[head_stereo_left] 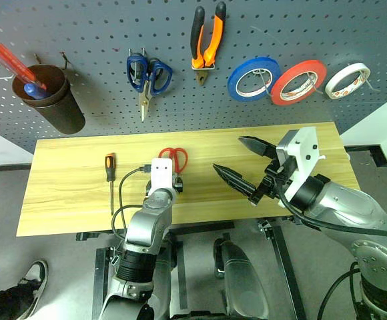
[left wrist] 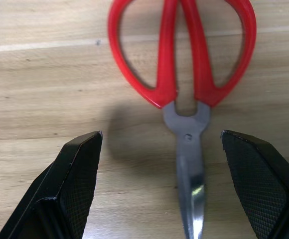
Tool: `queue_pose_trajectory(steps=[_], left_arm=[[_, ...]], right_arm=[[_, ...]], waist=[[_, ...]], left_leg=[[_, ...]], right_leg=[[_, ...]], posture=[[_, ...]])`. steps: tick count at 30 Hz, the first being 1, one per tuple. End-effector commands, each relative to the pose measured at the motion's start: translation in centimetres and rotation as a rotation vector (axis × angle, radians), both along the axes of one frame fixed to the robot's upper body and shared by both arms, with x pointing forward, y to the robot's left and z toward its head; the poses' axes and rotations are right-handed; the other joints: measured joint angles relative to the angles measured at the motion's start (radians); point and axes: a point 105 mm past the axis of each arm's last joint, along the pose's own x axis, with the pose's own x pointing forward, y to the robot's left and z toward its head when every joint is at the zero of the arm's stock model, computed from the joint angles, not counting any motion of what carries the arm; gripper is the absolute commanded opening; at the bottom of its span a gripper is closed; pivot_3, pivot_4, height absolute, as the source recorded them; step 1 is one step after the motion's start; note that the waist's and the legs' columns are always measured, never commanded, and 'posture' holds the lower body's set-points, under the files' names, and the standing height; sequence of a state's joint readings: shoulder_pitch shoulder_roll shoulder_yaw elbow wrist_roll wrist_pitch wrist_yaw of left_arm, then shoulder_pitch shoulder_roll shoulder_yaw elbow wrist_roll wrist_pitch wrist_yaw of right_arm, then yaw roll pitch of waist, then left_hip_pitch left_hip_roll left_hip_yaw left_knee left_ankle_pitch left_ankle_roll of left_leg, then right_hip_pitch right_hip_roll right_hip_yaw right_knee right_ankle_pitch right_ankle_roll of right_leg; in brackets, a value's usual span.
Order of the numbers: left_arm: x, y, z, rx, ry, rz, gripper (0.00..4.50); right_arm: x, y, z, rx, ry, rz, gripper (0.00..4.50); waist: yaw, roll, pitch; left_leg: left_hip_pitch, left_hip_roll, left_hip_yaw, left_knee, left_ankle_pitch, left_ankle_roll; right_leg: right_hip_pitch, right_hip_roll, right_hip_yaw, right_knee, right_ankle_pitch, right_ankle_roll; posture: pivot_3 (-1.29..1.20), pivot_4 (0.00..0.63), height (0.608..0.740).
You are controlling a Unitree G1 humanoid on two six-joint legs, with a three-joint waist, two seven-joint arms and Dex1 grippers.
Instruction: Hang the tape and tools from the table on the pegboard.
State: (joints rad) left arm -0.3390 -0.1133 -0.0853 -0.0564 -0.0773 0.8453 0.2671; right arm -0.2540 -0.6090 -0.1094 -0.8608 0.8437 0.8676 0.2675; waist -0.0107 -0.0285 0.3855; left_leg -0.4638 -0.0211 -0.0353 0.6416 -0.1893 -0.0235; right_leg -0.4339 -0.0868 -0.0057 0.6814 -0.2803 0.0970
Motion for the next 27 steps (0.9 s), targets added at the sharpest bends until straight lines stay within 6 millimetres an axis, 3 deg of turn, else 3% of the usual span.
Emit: queue_pose_trajectory(steps=[1,13,22,27], left_arm=[[-0.6,-2.6,-0.6,-0.058,0.046,-0.016,3.99],[-1.1,-3.0,-1.5,-0.046,0.124,0.004,3.99],[-1.0,-2.8,-1.5,-0.030,0.121,0.009,3.99],[-0.9,-2.5,-1.4,-0.025,0.115,0.015,3.99]], right_arm=[[-1.0,0.2,0.8,-0.003,-0.047,0.019,4.47],[-1.2,0.0,0.5,-0.021,-0.026,0.016,4.47],[-0.6,-1.5,-4.5,-0.219,0.138,-0.071,4.47],[-0.6,-1.5,-4.4,-0.208,0.125,-0.069,4.47]], waist=[[0.001,0.000,0.000],[-0.001,0.000,0.000],[-0.001,0.000,0.000],[0.000,-0.001,0.000]], left_leg=[[-0.001,0.000,0.000,0.001,0.000,0.000],[-0.003,0.000,0.000,0.005,-0.002,0.003],[-0.003,0.000,0.000,0.005,-0.002,0.003],[-0.003,0.000,0.000,0.005,-0.002,0.003]], right_leg=[[0.000,0.000,0.000,0.000,0.000,0.000],[0.000,-0.001,0.000,-0.001,0.001,0.002],[0.000,-0.001,0.000,-0.001,0.001,0.003],[0.000,-0.001,0.000,-0.001,0.001,0.003]], posture=[[-0.01,0.364,0.714],[-0.02,0.370,0.714],[-0.02,0.371,0.714],[-0.02,0.376,0.714]])
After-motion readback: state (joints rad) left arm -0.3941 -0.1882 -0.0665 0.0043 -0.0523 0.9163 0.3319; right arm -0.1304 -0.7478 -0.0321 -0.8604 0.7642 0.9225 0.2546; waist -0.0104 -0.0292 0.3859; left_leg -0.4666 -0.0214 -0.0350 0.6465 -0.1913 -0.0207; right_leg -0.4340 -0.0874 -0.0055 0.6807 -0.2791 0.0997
